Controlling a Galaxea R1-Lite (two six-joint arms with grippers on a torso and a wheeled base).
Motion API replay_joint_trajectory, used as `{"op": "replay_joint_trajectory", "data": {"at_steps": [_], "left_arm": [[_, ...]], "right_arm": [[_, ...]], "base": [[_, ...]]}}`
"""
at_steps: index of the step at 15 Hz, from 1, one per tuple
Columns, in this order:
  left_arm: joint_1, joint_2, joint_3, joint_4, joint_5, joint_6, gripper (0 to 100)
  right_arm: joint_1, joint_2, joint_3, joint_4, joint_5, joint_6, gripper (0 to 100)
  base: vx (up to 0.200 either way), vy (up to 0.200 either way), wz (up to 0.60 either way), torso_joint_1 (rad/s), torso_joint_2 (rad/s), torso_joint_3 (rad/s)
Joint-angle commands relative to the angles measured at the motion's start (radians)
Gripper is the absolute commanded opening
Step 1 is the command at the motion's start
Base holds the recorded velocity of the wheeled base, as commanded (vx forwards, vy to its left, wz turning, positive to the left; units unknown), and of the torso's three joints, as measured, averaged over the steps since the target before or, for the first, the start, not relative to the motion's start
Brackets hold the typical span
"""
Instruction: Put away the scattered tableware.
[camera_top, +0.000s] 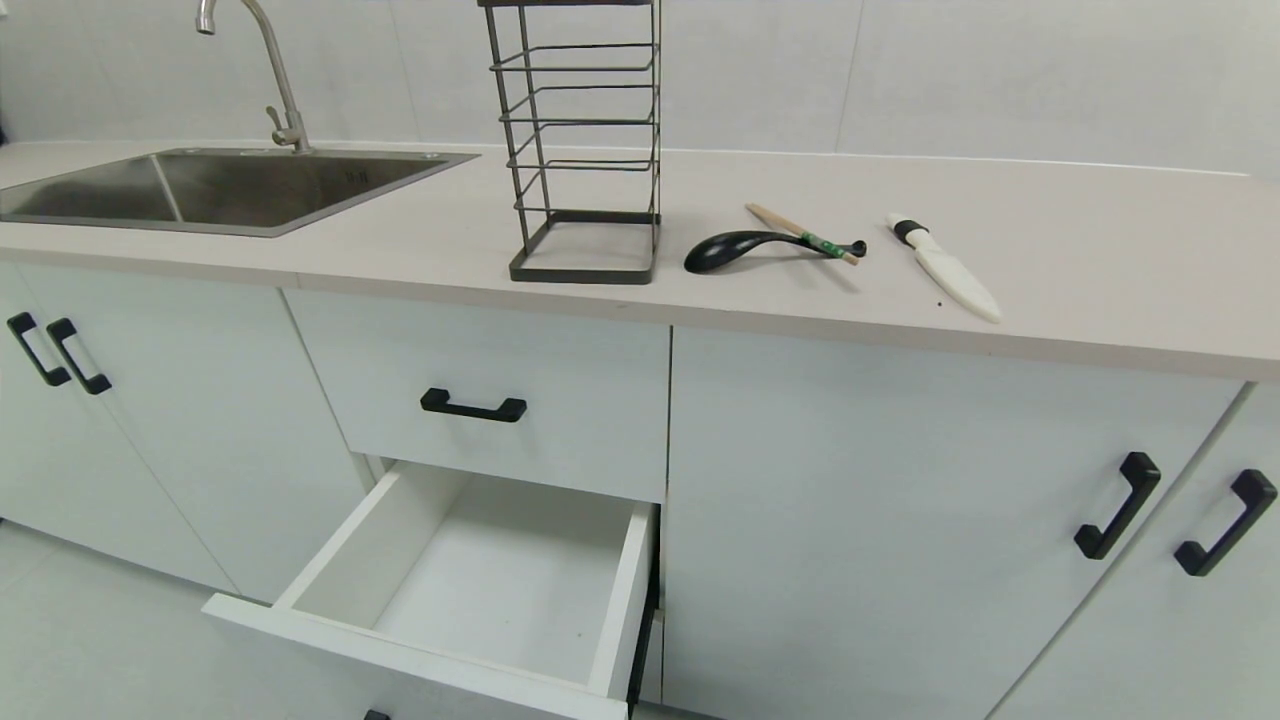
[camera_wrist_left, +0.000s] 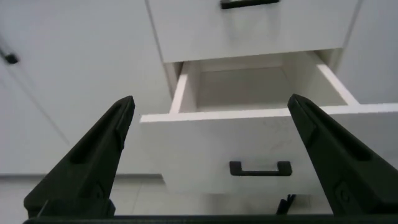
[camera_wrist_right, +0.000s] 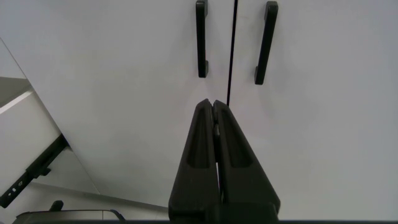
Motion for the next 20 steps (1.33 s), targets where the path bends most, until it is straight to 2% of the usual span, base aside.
{"op": "replay_joint_trajectory", "data": {"at_steps": [1,2,3,9,10,11,14,20], "left_arm": [[0.002,-0.013,0.0,0.04,0.075,-0.071,100],[0.002,-0.013,0.0,0.04,0.075,-0.071,100],[0.0,-0.013,0.0,0.039,0.094,-0.108,100],[0.0,-0.013,0.0,0.039,0.088,-0.117,100],[0.0,-0.013,0.0,0.039,0.088,-0.105,100],[0.0,-0.013,0.0,0.039,0.092,-0.113,100],[0.0,-0.013,0.0,0.039,0.097,-0.114,100],[0.0,-0.013,0.0,0.039,0.098,-0.116,100]], "right_arm": [[0.0,0.0,0.0,0.0,0.0,0.0,0],[0.0,0.0,0.0,0.0,0.0,0.0,0],[0.0,0.0,0.0,0.0,0.0,0.0,0],[0.002,0.002,0.0,0.0,0.002,-0.009,0],[0.002,0.002,0.0,0.0,0.0,-0.011,0],[0.002,0.002,0.0,0.0,0.002,-0.011,0],[0.002,0.002,0.0,0.001,0.002,-0.011,0],[0.002,0.002,0.0,0.001,0.0,-0.012,0]], "base": [[0.0,0.0,0.0,0.0,0.0,0.0],[0.0,0.0,0.0,0.0,0.0,0.0],[0.0,0.0,0.0,0.0,0.0,0.0],[0.0,0.0,0.0,0.0,0.0,0.0],[0.0,0.0,0.0,0.0,0.0,0.0],[0.0,0.0,0.0,0.0,0.0,0.0],[0.0,0.0,0.6,0.002,0.0,0.006],[0.0,0.0,0.0,0.0,0.0,0.0]]}}
